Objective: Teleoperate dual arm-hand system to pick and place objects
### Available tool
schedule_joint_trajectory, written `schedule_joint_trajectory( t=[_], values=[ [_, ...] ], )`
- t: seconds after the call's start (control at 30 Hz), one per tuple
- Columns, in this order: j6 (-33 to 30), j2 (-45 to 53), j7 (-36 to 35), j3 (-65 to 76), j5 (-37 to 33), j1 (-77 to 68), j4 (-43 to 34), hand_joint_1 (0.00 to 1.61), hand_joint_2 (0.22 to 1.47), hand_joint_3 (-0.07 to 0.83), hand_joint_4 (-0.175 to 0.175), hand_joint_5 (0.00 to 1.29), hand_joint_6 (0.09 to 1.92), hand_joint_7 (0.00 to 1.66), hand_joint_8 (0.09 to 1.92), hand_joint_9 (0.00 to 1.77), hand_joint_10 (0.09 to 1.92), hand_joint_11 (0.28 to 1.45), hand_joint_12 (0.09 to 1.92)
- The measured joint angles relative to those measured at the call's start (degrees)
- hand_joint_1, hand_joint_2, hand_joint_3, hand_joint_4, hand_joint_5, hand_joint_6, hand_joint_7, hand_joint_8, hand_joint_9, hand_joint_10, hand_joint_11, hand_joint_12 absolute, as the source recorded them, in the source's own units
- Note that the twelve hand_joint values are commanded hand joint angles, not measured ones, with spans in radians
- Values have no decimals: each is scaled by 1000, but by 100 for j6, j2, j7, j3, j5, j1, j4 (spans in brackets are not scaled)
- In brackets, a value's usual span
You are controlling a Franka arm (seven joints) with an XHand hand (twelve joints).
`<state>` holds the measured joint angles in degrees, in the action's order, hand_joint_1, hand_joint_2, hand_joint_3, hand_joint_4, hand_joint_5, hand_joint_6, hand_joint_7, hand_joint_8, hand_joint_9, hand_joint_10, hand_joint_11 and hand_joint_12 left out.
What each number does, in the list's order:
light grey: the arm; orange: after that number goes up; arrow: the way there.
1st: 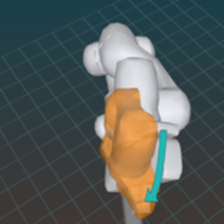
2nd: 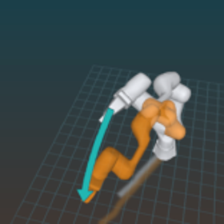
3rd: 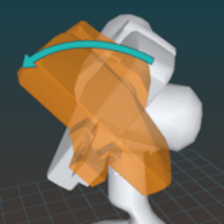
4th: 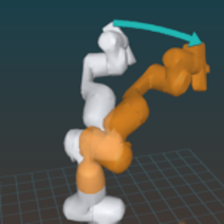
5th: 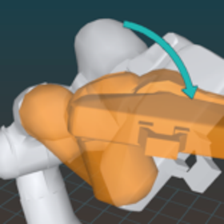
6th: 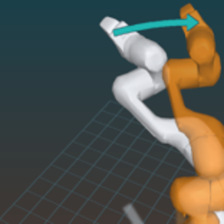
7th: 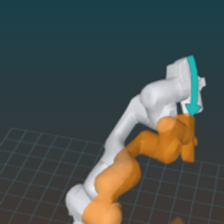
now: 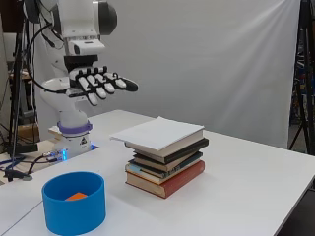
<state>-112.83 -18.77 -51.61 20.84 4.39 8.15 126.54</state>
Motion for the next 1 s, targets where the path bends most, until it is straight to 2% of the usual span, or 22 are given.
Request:
schedule_joint_trajectory(
  t=[0.3, 0.47, 0.6, 0.9, 1.0],
  values=[
    [171, -710, 420, -552, 552, 45, -25, 0, 924, 15, 32, 78, 87, 162, 87, 319, 87, 474, 87],
    [488, -869, 402, -682, 583, 52, -144, 0, 934, 13, 24, 86, 87, 166, 87, 328, 87, 475, 87],
    [735, -964, 400, -822, 585, 50, -213, 0, 927, 0, 15, 96, 87, 201, 87, 401, 87, 501, 87],
    [903, -1052, 426, -1336, 877, 4, -301, 13, 918, -2, 25, 102, 87, 202, 87, 387, 87, 484, 87],
    [984, -1082, 308, -1428, 871, -22, -345, 32, 925, 0, 37, 174, 87, 332, 87, 479, 87, 512, 87]
  ],
)
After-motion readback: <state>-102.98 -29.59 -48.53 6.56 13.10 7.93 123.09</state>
